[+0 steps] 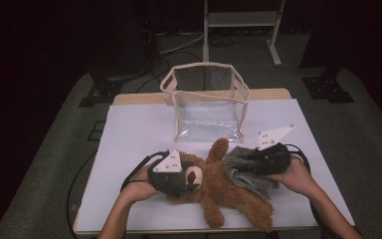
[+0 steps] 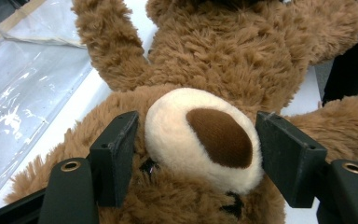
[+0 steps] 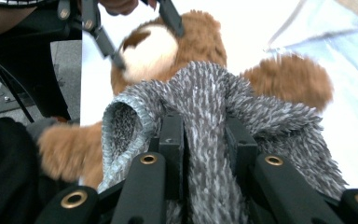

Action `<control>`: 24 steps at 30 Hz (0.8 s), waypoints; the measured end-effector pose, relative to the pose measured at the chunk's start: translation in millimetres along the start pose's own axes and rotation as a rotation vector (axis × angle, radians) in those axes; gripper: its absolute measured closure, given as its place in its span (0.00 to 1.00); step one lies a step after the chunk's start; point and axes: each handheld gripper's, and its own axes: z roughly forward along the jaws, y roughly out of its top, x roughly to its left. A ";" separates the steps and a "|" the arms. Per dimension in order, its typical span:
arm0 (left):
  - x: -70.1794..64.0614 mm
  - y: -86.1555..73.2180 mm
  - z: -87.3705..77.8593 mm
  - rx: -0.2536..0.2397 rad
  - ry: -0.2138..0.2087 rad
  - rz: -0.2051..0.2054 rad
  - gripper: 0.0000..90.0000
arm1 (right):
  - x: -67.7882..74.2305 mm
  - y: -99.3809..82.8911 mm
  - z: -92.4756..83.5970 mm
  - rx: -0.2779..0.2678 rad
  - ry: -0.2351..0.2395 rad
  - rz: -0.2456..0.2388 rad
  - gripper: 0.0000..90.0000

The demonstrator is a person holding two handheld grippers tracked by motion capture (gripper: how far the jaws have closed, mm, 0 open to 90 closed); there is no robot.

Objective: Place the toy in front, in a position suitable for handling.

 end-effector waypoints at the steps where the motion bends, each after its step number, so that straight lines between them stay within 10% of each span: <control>1: -0.1 0.0 -0.5 0.002 -0.002 0.005 0.35 | -1.3 3.7 3.1 0.002 0.004 -0.009 0.80; 9: 4.7 1.7 -16.3 -0.045 -0.031 -0.008 0.32 | -5.5 1.3 28.6 0.010 0.045 0.007 0.80; 15: 9.5 3.5 -31.7 -0.106 0.021 -0.025 0.31 | 7.3 -16.9 23.2 -0.041 0.074 0.003 0.80; 24: 12.7 -9.3 -16.4 -0.049 -0.035 -0.090 0.37 | 13.9 -16.7 17.3 -0.018 0.053 -0.018 0.81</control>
